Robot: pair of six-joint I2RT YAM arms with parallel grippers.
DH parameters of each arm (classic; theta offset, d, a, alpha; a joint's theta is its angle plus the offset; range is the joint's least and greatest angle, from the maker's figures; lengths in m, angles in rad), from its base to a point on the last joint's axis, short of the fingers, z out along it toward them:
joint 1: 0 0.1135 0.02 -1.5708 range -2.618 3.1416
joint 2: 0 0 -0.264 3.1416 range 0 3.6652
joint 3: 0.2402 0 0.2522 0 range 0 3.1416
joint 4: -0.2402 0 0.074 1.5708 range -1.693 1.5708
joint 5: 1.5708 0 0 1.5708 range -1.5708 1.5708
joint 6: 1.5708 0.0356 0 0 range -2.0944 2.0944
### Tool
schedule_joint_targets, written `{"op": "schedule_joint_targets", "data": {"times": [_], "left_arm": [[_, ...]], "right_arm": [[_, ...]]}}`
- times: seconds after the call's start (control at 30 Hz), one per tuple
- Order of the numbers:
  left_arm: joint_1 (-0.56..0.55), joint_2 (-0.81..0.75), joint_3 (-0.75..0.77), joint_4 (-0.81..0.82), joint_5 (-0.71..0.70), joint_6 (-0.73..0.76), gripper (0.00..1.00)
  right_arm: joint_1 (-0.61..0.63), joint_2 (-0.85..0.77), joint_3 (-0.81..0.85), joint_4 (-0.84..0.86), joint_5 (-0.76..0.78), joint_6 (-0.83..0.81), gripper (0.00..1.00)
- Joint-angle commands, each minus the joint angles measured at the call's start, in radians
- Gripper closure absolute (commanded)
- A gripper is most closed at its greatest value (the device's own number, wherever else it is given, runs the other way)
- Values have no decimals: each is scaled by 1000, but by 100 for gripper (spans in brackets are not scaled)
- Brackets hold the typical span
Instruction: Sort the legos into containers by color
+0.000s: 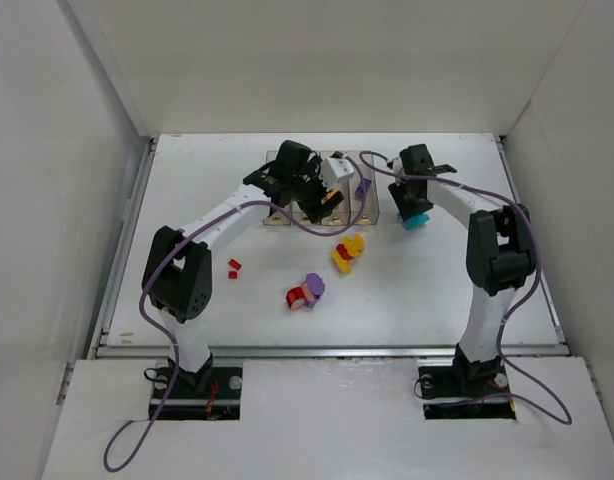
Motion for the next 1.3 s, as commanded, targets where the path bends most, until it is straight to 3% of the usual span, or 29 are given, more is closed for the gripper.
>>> {"op": "schedule_joint_targets", "data": {"times": [0.0,0.03,0.07,0.1,0.33,0.43,0.5,0.53,0.57,0.6,0.73,0.97,1.07,1.27], "left_arm": [[-1,-74,-7,21,0,0,30],[-1,-74,-7,12,0,0,30],[-1,-74,-7,11,0,0,30],[-1,-74,-7,11,0,0,30],[-1,-83,14,-24,30,-9,30],[-1,-83,56,-35,52,-22,29],[-1,-83,86,-44,83,-48,27],[-1,-83,95,-35,93,-65,20],[-1,-83,105,-24,116,-85,2],[-1,-83,125,-13,127,-108,0],[-20,-94,154,68,169,-170,0],[-74,-126,119,379,135,-239,0],[-85,-126,108,501,86,-271,0],[-122,-135,82,574,-52,-283,0]], "right_arm": [[4,31,45,20,-39,9,62],[4,31,54,20,-50,9,72],[4,31,54,20,-60,20,91],[4,31,63,10,-60,33,99],[-80,-93,72,38,-192,241,100],[-184,-233,-24,128,-367,427,100],[-223,-310,-102,300,-532,530,100],[-223,-342,-160,355,-566,579,100],[-223,-395,-180,439,-591,689,100],[-223,-417,-197,473,-635,749,100],[-189,-483,-198,576,-645,972,100],[-113,-571,-156,720,-623,1247,100],[-87,-603,-182,794,-623,1348,100],[-53,-675,-277,889,-557,1486,100]]}}
